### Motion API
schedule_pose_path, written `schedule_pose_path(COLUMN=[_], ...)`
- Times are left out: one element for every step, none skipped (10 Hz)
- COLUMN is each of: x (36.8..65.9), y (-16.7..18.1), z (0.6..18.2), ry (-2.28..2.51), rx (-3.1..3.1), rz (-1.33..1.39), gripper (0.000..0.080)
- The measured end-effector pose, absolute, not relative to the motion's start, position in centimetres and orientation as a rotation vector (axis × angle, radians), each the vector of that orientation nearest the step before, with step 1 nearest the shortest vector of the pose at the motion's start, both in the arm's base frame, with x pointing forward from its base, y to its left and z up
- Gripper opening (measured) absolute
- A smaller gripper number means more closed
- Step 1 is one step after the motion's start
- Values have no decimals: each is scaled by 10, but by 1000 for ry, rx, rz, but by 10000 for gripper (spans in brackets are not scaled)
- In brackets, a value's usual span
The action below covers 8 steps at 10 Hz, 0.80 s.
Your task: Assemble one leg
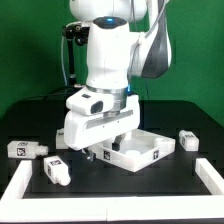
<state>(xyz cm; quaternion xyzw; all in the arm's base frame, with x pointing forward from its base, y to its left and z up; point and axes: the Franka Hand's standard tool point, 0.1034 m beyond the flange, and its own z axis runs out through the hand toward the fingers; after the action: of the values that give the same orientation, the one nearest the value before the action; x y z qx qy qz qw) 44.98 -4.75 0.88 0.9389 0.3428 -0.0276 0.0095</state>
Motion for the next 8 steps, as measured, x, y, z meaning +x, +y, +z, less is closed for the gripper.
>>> schedule_pose_path(x=[448, 448, 448, 448, 448, 448, 448, 448], y=[-46, -49, -49, -49, -49, -49, -49, -49], z=[9, 9, 9, 9, 9, 9, 9, 9], ry=[1059, 1051, 1052, 1051, 1051, 1051, 1051, 1050], rx=[2936, 2937, 2937, 2937, 2938, 2938, 2938, 2938], rz=[-88, -86, -88, -88, -88, -88, -88, -88], gripper=[649, 649, 649, 565, 382, 240, 240, 71])
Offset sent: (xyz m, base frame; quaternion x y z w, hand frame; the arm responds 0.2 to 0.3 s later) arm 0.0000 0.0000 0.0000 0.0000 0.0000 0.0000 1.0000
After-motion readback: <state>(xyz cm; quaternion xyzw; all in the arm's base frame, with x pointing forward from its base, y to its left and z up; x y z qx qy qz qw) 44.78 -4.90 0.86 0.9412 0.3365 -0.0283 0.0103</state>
